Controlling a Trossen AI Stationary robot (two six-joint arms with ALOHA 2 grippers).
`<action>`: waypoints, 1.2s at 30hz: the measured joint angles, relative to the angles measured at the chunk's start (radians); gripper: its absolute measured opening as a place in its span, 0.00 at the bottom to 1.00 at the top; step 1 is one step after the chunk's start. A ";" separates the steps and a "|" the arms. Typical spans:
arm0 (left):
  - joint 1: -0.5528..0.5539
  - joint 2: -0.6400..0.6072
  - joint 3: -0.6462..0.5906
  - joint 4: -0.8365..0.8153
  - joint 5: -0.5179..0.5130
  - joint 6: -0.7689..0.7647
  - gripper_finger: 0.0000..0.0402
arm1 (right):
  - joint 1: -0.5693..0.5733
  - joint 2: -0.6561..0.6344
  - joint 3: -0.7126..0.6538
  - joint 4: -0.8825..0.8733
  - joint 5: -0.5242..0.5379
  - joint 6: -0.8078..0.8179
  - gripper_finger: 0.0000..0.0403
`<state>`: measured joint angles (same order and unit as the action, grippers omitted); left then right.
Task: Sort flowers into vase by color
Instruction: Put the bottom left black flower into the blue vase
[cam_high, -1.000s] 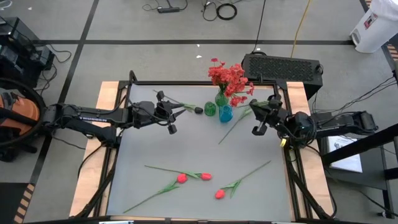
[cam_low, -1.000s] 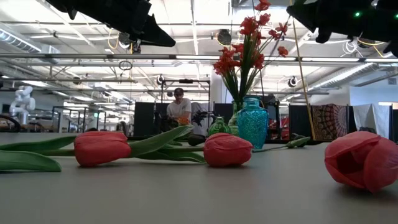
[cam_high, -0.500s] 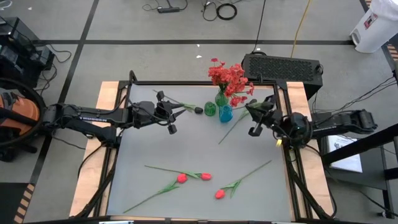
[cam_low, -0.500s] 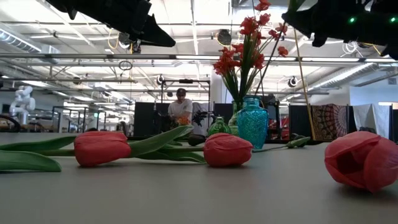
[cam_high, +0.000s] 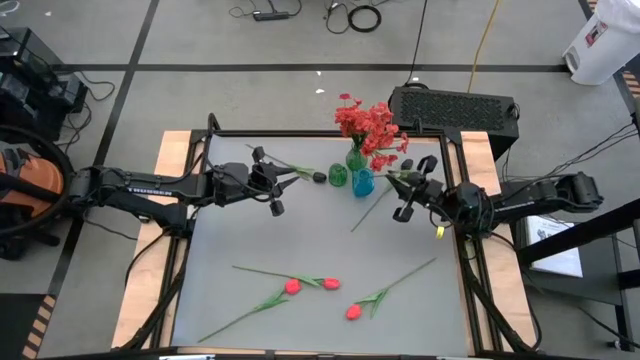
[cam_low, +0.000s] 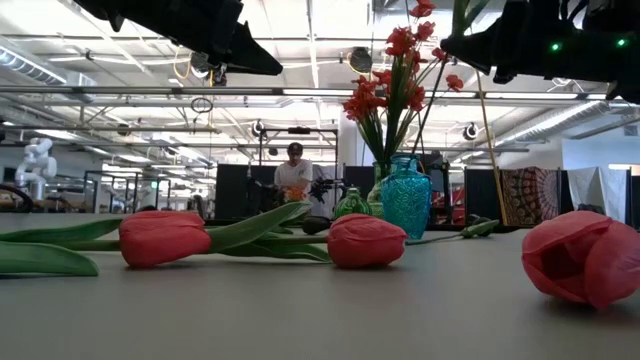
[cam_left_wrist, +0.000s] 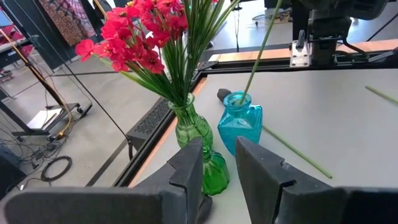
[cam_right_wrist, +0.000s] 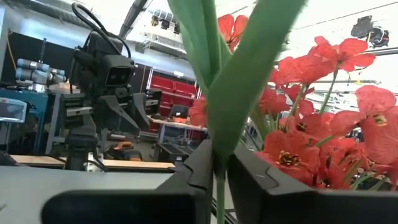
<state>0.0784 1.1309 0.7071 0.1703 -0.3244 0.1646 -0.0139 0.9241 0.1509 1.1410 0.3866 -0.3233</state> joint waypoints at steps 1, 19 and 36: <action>0.000 0.000 0.000 0.000 0.000 0.000 0.26 | 0.000 0.000 0.000 0.000 0.000 0.000 0.13; 0.000 0.000 0.000 -0.001 0.000 0.000 0.26 | 0.000 0.000 0.051 -0.072 0.013 0.052 0.53; -0.002 0.000 0.000 -0.023 0.009 -0.003 0.26 | 0.000 0.025 0.269 -0.461 0.049 0.046 0.65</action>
<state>0.0761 1.1313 0.7074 0.1477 -0.3157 0.1619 -0.0135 0.9493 0.4202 0.6803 0.4354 -0.2769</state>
